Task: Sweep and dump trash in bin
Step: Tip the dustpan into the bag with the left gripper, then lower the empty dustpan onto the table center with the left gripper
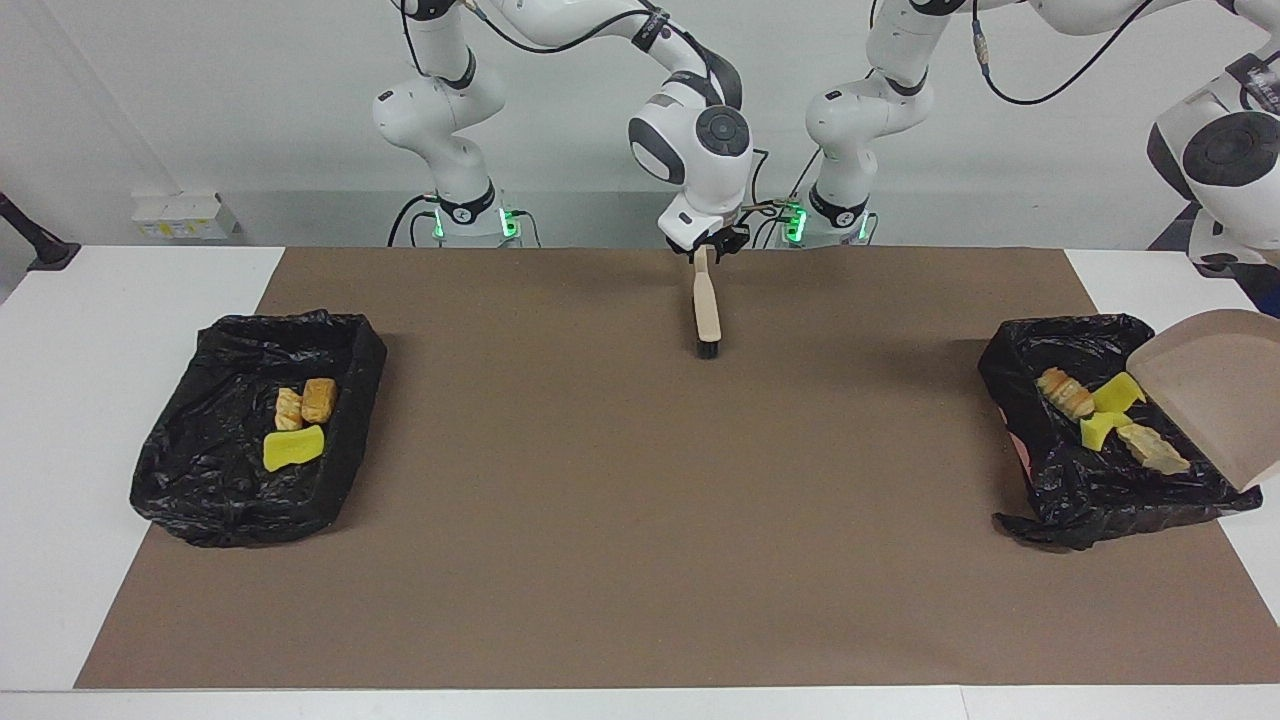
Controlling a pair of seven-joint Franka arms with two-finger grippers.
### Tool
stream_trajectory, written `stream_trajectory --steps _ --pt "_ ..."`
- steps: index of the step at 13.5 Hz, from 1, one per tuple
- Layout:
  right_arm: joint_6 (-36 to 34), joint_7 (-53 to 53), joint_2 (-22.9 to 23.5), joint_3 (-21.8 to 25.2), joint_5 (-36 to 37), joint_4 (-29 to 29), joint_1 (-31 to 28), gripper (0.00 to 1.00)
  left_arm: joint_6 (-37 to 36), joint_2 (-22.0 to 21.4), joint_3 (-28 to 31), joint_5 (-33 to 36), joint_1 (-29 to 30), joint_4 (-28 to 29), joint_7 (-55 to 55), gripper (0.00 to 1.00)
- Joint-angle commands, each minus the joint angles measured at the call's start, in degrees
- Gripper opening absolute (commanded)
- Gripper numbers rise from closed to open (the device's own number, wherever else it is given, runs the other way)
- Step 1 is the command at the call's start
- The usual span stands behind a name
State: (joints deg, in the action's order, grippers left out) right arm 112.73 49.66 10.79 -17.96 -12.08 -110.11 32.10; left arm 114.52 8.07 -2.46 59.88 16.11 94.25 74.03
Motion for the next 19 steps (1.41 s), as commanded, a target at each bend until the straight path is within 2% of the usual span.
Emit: stream_trajectory --steps 1,3,4,6,8,11,13,15,17,19 --pt "-3.6 0.4 -4.5 -0.6 0.9 -0.3 -6.1 0.54 -1.9 0.1 0.6 -5.3 -0.9 -3.5 -1.3 0.0" --pt "-6.7 -1.7 -7.3 -0.6 0.9 -0.5 -10.5 0.57 -2.5 0.4 0.6 -9.0 -2.4 -6.1 -1.5 0.0" --pt "-7.7 -3.8 -8.7 -0.4 1.1 -0.7 -11.9 0.65 -2.3 0.1 0.7 -10.3 -2.7 -6.4 -2.0 0.0" --pt "-9.3 -6.7 -10.9 -0.4 3.0 -1.1 -14.4 0.71 -2.4 0.1 0.6 -16.1 -3.0 -7.8 -3.6 0.0" --pt "-11.1 -7.0 -12.1 -0.3 4.3 -0.9 -16.9 1.0 -3.6 -0.7 0.6 -22.2 -4.9 -7.3 -9.6 0.0" --pt "-12.3 -13.6 -16.3 -0.3 4.3 -0.6 -24.1 1.0 -10.3 -2.3 0.1 -33.3 -8.8 -5.7 -24.8 0.0" --pt "-13.0 -18.0 -17.2 -0.1 4.1 0.7 -27.9 1.0 -13.8 -3.3 0.1 -36.3 -13.4 -4.5 -37.3 0.0" --pt "-14.8 -18.1 -17.1 0.4 4.1 4.2 -30.2 1.0 -18.2 -5.1 0.0 -40.3 -19.3 -2.1 -46.5 0.0" --pt "-15.7 -18.2 -16.8 0.9 3.6 7.0 -32.4 1.0 -18.1 -6.1 0.0 -46.1 -25.3 1.5 -59.0 0.0" --pt "-15.5 -18.5 -16.7 1.4 4.5 7.4 -32.5 1.0 -17.9 -5.5 0.0 -50.2 -32.9 3.6 -70.9 0.0"
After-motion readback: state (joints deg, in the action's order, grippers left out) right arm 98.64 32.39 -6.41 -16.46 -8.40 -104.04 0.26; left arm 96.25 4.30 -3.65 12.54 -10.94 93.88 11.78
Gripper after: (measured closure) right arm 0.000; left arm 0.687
